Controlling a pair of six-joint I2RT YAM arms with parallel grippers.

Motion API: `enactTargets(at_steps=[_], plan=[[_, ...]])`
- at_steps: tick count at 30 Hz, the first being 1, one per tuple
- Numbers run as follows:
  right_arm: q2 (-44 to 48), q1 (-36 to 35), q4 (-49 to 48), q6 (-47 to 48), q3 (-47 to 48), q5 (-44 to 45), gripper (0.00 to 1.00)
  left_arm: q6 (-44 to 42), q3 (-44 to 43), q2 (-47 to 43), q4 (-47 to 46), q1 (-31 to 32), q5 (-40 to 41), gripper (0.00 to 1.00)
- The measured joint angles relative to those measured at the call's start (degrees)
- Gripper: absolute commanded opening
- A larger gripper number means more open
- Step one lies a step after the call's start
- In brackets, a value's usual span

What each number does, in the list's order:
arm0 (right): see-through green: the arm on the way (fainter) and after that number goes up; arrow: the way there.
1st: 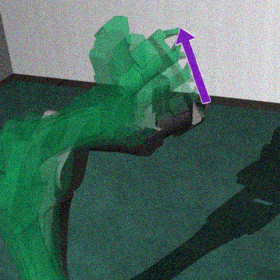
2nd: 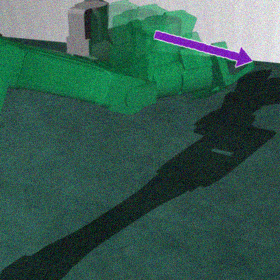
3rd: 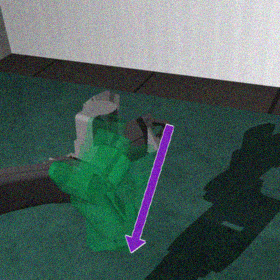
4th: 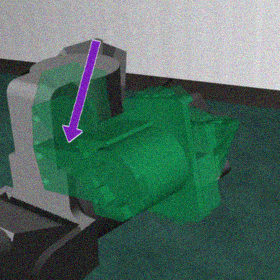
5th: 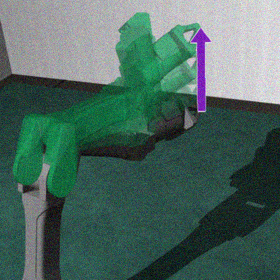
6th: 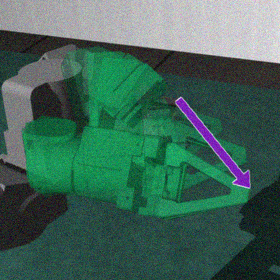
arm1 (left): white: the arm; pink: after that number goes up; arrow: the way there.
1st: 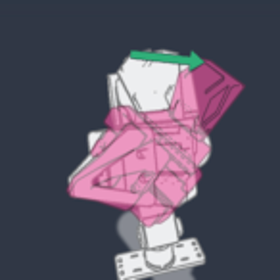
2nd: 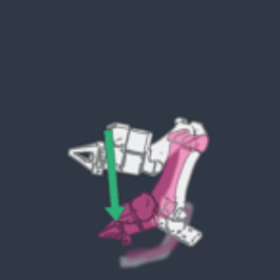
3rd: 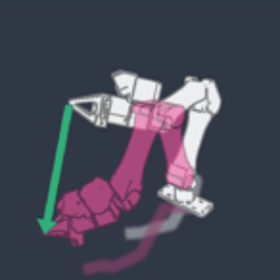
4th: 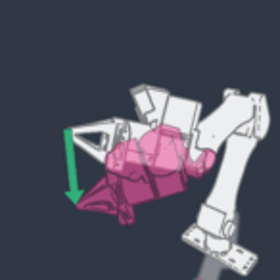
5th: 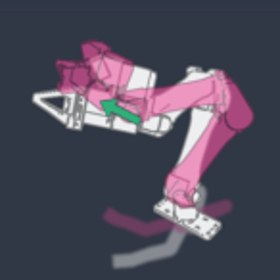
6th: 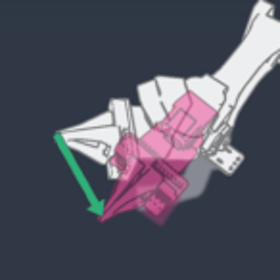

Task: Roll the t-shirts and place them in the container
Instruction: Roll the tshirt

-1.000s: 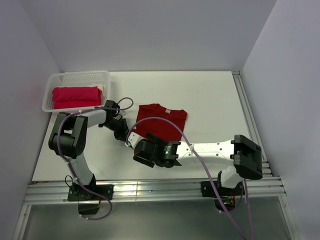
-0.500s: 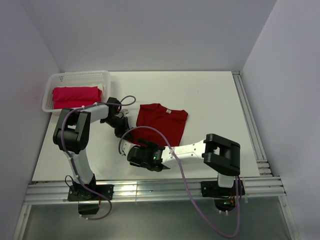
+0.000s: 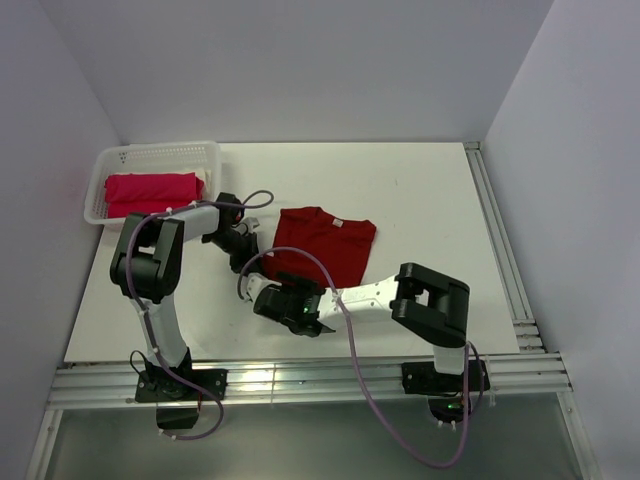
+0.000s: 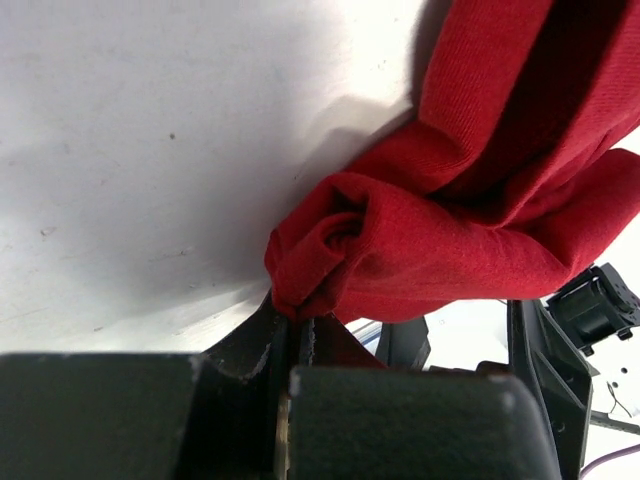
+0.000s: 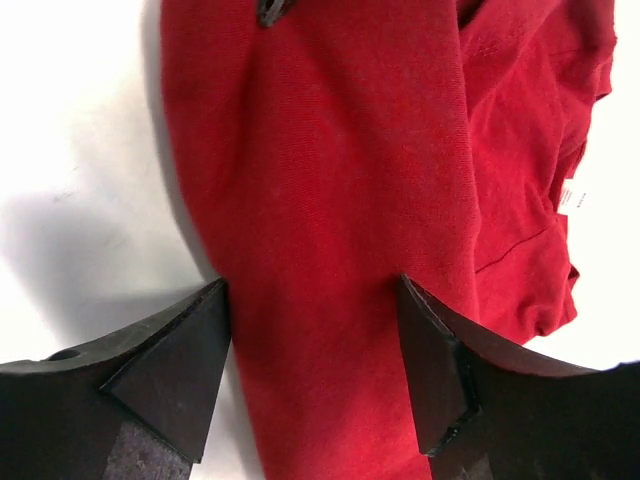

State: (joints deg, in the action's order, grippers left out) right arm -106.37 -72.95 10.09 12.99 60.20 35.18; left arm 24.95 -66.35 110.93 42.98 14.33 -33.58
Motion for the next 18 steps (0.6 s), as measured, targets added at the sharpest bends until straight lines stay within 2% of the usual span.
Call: enactTargets(at_steps=[3, 5, 6, 7, 8, 9, 12, 18], plan=[[-1.22, 0.46, -0.13, 0.28, 0.94, 1.07, 0.66, -0.11, -0.68, 0.46, 0.31, 0.00, -0.02, 0.01], [-2.27, 0.59, -0.24, 0.44, 1.73, 1.73, 0.53, -0.26, -1.18, 0.57, 0.42, 0.00, 0.13, 0.01], [-2.73, 0.66, -0.22, 0.39, 2.01, 1.73, 0.44, -0.28, -1.44, 0.68, 0.42, 0.00, 0.28, 0.01], [-3.30, 0.68, -0.24, 0.42, 2.25, 1.86, 0.28, -0.28, -1.62, 0.68, 0.39, 0.00, 0.39, 0.02], [-3.80, 0.72, 0.00, 0.11, 2.49, 1.46, 0.19, -0.31, -1.84, 0.72, 0.42, 0.00, 0.52, 0.04], [-4.24, 0.79, 0.11, 0.00, 2.54, 1.18, 0.02, -0.31, -1.99, 0.72, 0.39, 0.00, 0.57, 0.14], [-4.68, 0.85, 0.98, -0.92, 2.95, 0.79, 0.00, -0.24, -2.08, 0.66, 0.02, -0.02, 0.68, 0.29], [-3.91, 1.22, 3.56, -5.27, 4.07, -2.10, 0.00, 0.72, -1.95, -1.95, -0.50, -0.70, 1.16, 0.48]])
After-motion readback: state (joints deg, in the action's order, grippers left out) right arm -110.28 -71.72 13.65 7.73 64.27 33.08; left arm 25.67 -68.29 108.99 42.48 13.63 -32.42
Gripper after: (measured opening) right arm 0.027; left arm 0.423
